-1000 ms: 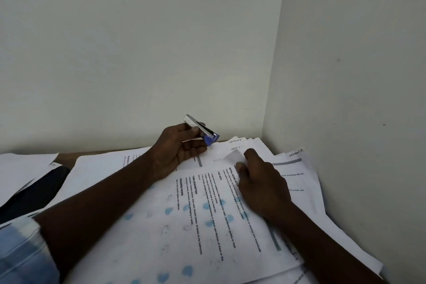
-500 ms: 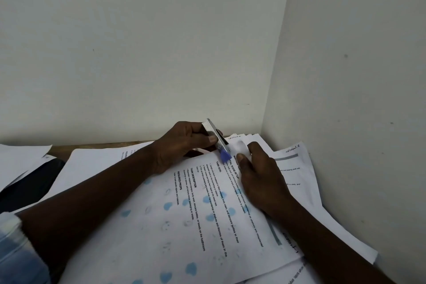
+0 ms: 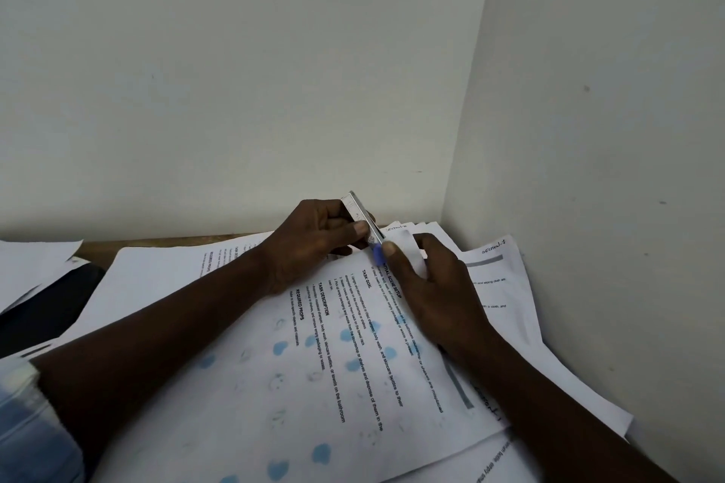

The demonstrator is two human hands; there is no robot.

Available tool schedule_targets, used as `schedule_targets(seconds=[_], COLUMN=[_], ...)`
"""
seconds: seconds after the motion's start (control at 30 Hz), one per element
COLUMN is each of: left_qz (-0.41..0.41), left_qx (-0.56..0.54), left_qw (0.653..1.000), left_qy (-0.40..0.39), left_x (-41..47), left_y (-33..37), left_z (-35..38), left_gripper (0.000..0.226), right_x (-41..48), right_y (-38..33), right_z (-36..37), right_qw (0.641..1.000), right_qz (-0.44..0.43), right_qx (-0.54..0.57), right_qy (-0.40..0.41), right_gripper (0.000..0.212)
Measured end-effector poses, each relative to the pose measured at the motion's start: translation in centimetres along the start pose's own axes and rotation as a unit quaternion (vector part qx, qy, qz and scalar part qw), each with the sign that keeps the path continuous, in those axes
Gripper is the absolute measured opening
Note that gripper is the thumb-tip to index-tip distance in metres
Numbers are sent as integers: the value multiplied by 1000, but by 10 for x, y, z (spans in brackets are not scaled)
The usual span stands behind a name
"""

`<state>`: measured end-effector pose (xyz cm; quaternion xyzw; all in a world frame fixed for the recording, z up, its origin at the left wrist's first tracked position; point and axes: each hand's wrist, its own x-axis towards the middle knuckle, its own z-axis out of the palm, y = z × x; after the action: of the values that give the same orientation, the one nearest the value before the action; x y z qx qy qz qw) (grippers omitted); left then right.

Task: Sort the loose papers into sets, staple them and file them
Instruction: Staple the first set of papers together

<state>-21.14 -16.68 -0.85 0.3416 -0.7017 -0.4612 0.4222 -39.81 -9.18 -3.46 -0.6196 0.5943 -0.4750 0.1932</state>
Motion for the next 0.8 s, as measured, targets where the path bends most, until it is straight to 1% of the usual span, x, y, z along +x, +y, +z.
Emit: schedule_targets(seconds=[0.1, 0.17, 0.27, 0.3, 0.37, 0.43, 0.5, 0.57, 0.6, 0.63, 0.67, 0.73, 0.77, 0.8], left_qz=[13, 15, 1, -10, -31, -33, -22, -9, -3, 0, -4, -20, -24, -28], left_qx=[13, 7, -32, -32, -25, -3, 27, 63, 107, 179, 276, 465, 527, 570], left_qw=[1000, 1000, 999, 999, 999, 999, 997, 993, 989, 980, 958, 884, 849, 821], left_qy=[-3, -5, -11, -12, -1, 22, 69, 98, 97, 90, 75, 43, 37, 30], left_x=[-1, -2, -1, -1, 0, 2, 8, 15, 16, 16, 15, 9, 4, 0], left_y=[-1, -6, -14, -14, -8, 2, 12, 19, 23, 26, 27, 23, 19, 14], left_z=[0, 1, 6, 5, 2, -3, -14, -38, -53, -69, -85, -110, -120, -129], left_gripper=[10, 10, 11, 11, 15, 20, 21, 27, 28, 26, 24, 20, 20, 19], right_x=[2, 1, -3, -3, -2, 1, 2, 3, 2, 1, 0, -1, -2, -3], right_y=[1, -3, -2, 0, 1, 2, 1, 3, 2, 1, 0, -2, -3, -5], right_z=[1, 3, 5, 5, 6, 6, 5, 6, 5, 5, 6, 5, 5, 5], right_qw=[1000, 998, 989, 988, 992, 994, 993, 991, 989, 987, 984, 980, 979, 978], right_qz=[-6, -9, -17, -14, -5, 3, 27, 22, 14, 10, 5, -6, -10, -11], right_qx=[-14, -67, -147, -154, -130, -107, -111, -123, -137, -154, -171, -193, -198, -202], right_qy=[-3, -9, -9, -5, -3, -20, -44, -45, -47, -51, -53, -56, -56, -57], right_gripper=[62, 57, 50, 50, 51, 50, 51, 45, 40, 36, 34, 31, 30, 28])
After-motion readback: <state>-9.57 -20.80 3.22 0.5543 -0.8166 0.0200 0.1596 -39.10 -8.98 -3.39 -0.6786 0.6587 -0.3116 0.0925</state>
